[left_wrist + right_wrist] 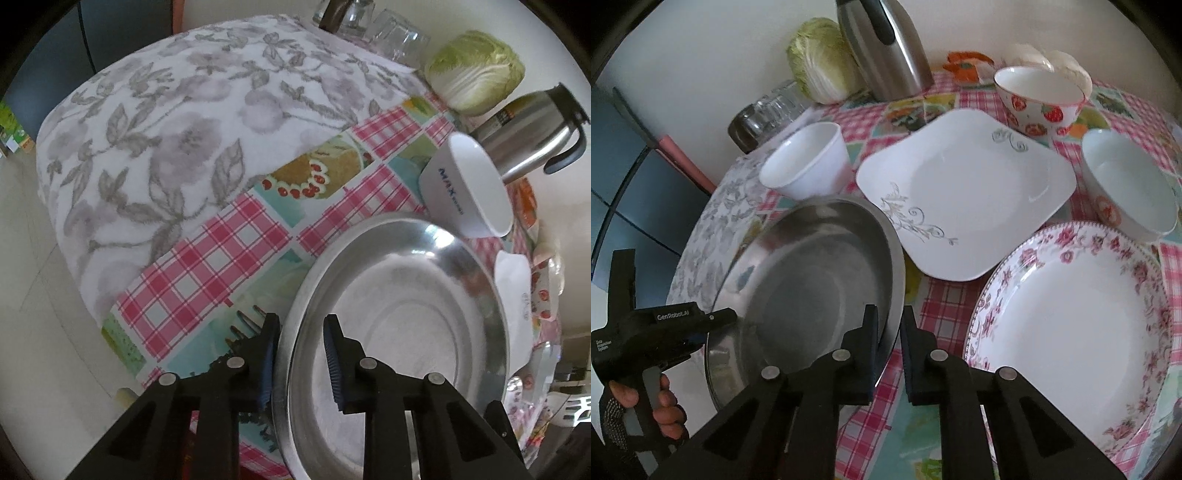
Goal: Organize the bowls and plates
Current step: 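Close the left tool on the basin rim while the right tool grips it too, then carry the steel basin toward the white square bowl and open both tools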
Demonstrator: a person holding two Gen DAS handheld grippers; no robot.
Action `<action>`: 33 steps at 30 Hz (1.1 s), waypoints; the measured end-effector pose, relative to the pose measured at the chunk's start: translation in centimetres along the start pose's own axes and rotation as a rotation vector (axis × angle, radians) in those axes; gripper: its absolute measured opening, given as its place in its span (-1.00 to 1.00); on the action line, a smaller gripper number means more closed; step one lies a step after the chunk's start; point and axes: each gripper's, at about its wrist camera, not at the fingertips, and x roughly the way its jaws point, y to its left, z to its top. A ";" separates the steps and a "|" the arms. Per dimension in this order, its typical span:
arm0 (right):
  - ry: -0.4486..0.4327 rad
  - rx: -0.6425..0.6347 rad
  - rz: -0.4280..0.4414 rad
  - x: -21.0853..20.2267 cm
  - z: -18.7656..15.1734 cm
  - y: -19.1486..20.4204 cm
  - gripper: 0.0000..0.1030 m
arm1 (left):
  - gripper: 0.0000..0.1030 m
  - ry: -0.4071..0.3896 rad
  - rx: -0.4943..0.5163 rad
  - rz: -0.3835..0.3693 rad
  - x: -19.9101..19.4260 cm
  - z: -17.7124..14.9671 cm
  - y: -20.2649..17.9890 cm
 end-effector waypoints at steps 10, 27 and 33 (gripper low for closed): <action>-0.043 -0.042 0.021 -2.1 0.1 0.3 -0.74 | -0.47 -0.062 -0.007 -0.029 -3.2 -1.6 -0.1; -0.187 0.015 0.077 -7.5 2.9 -3.4 -0.73 | -0.47 -0.192 0.200 0.012 -8.6 -1.1 -9.4; -0.239 0.076 0.070 -8.9 4.2 -6.2 -0.73 | -0.47 -0.218 0.258 0.001 -9.4 -1.0 -13.8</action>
